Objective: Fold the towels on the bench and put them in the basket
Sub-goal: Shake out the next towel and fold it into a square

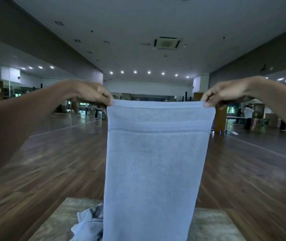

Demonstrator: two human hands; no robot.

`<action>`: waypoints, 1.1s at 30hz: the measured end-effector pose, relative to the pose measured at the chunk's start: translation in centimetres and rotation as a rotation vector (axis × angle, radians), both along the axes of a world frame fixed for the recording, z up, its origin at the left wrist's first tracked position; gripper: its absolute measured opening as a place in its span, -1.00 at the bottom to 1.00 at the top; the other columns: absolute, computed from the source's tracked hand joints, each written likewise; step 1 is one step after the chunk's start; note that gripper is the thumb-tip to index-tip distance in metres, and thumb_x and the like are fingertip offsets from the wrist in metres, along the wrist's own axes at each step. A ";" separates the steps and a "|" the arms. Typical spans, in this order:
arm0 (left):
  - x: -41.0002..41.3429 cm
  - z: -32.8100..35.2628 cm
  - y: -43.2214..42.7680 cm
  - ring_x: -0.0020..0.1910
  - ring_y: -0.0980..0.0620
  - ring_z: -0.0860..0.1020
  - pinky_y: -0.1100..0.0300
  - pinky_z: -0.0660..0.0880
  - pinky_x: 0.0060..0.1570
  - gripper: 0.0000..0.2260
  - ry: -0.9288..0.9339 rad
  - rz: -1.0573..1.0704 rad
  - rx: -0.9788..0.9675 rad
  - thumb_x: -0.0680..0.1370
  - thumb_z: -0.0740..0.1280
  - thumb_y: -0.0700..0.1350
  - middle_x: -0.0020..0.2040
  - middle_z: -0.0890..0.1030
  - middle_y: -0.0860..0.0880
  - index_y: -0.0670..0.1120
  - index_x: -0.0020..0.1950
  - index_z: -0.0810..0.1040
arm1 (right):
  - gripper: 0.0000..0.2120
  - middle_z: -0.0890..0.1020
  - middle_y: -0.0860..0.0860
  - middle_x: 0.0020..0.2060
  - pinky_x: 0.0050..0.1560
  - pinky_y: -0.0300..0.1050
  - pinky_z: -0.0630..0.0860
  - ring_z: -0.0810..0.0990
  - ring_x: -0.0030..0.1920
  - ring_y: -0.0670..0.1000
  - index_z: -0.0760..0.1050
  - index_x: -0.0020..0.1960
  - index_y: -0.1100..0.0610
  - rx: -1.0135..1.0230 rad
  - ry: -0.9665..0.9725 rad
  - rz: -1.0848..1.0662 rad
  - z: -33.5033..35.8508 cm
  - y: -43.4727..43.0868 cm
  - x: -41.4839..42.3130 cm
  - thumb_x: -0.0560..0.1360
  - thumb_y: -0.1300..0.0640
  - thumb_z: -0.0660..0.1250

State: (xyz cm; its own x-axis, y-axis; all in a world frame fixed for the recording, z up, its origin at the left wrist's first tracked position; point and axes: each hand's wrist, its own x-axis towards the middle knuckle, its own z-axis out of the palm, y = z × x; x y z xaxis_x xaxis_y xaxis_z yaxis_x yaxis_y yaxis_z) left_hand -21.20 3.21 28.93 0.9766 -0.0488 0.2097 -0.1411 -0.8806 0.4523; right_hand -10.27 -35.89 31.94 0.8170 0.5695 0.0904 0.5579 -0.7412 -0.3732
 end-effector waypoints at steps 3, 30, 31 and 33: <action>0.7 0.1 0.6 -0.16 -0.05 0.53 0.09 0.38 -0.08 -0.84 0.109 -0.017 -0.077 0.49 0.34 -0.14 -0.02 0.65 -0.22 -0.18 -0.01 0.63 | -0.43 0.66 0.04 -0.14 -0.26 -0.24 0.46 0.54 -0.26 -0.08 0.64 -0.07 0.15 -0.017 0.120 0.026 -0.1 -0.5 0.9 0.04 -0.15 0.61; 15.8 -27.0 -1.6 -0.09 -0.02 0.58 0.05 0.55 -0.02 -0.83 -0.304 0.350 -0.025 0.49 0.28 -0.05 -0.16 0.65 -0.01 0.03 -0.02 0.65 | -0.79 0.65 -0.01 -0.09 0.14 0.02 0.28 0.55 0.03 0.11 0.52 -0.07 0.00 0.098 -0.535 -0.219 -29.4 2.4 13.7 0.49 0.27 0.20; 15.1 -29.7 -2.0 -0.09 -0.02 0.57 0.08 0.54 -0.03 -0.84 -0.252 0.355 -0.004 0.48 0.28 -0.05 -0.15 0.65 -0.01 0.03 -0.05 0.65 | -0.80 0.65 -0.02 -0.09 0.12 0.00 0.26 0.55 0.06 0.10 0.53 -0.07 0.01 0.070 -0.512 -0.209 -32.1 1.9 13.1 0.46 0.28 0.22; 13.4 -35.7 -2.7 -0.12 -0.04 0.59 0.12 0.53 -0.09 -0.85 -0.130 0.352 0.016 0.47 0.29 -0.06 -0.16 0.67 -0.03 0.04 -0.07 0.65 | -0.81 0.65 -0.01 -0.13 0.08 -0.02 0.26 0.56 0.06 0.09 0.55 -0.08 0.02 0.018 -0.449 -0.189 -37.7 0.9 11.7 0.42 0.27 0.27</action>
